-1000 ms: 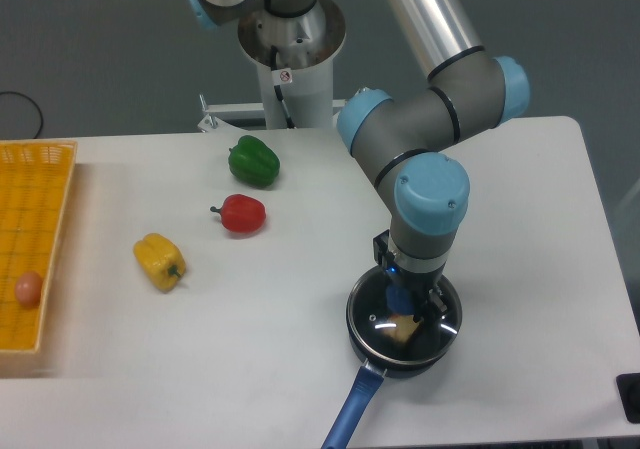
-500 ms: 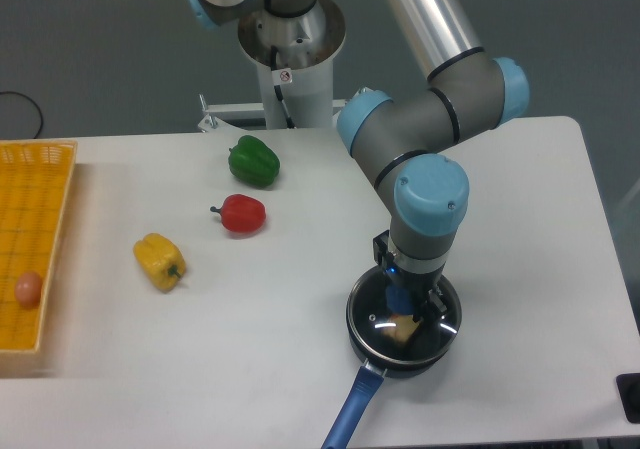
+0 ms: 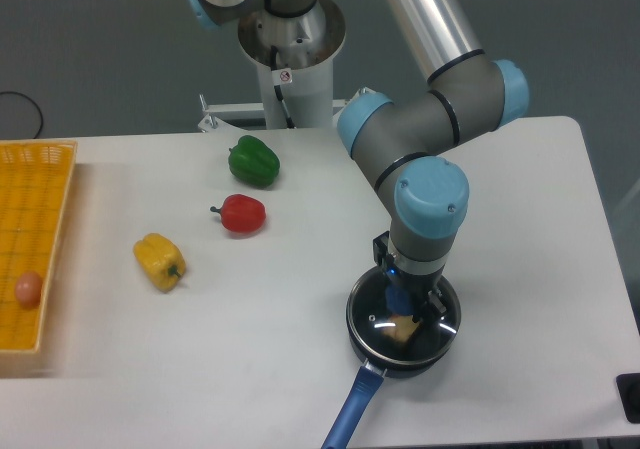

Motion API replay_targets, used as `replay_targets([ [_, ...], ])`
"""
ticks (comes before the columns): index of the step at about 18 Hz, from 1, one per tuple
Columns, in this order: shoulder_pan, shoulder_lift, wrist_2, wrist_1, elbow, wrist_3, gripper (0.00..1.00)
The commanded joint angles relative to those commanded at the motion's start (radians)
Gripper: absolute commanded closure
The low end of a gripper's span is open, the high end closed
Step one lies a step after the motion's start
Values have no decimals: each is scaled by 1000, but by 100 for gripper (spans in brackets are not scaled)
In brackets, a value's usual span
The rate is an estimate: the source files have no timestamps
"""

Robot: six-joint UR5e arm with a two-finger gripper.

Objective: Close the pot lid
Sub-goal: 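Lower the glass lid onto the rim of the frying pan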

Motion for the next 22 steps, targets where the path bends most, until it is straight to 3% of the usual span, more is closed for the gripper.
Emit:
replay_targets([
  [16, 0, -2, 2, 0, -6, 2, 37],
  [22, 0, -2, 2, 2, -6, 8, 18],
])
